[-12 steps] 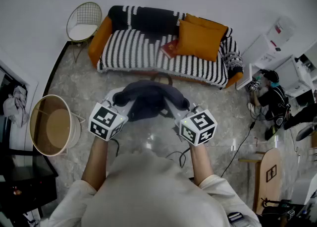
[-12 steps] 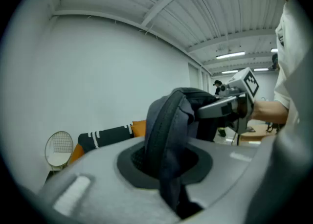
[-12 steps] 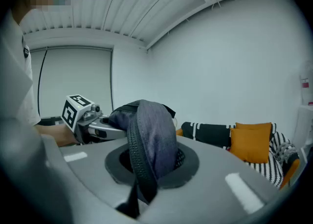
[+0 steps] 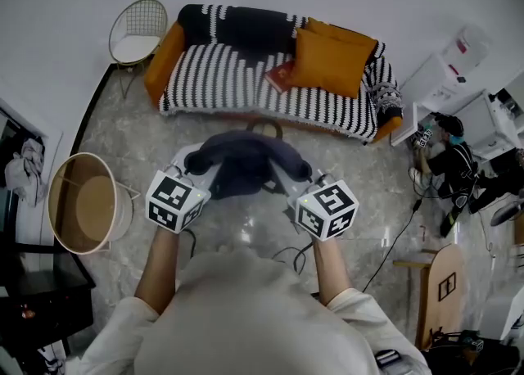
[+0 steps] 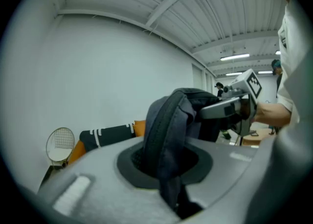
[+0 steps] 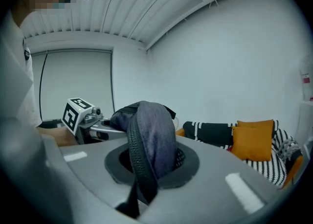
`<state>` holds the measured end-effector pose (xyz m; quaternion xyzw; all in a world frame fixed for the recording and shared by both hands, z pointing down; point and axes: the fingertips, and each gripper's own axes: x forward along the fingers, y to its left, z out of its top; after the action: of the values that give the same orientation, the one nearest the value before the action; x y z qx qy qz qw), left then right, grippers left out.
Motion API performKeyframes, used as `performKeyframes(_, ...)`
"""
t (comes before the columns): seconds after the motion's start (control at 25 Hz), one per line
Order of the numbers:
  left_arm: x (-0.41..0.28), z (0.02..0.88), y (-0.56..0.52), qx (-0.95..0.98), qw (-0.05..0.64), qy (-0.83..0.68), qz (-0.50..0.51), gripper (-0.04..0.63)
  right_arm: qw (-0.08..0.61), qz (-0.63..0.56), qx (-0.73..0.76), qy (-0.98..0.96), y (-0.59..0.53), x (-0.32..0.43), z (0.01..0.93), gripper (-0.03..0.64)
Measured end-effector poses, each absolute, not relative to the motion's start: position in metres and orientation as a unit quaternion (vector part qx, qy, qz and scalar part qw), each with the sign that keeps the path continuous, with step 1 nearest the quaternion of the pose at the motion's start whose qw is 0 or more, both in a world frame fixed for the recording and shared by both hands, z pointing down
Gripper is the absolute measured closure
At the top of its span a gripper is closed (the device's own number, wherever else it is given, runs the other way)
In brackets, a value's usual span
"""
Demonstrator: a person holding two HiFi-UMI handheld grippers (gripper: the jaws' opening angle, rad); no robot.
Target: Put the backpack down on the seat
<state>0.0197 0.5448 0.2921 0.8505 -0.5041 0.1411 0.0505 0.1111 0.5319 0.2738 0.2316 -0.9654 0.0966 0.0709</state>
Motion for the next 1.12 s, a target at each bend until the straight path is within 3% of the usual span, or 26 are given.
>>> performKeyframes(1.12,0.079,0.32,0.469,0.84,0.078,-0.516,0.144,0.551,0.077,0.121,0.196,-0.97,0.447,0.166,0.299,0.572)
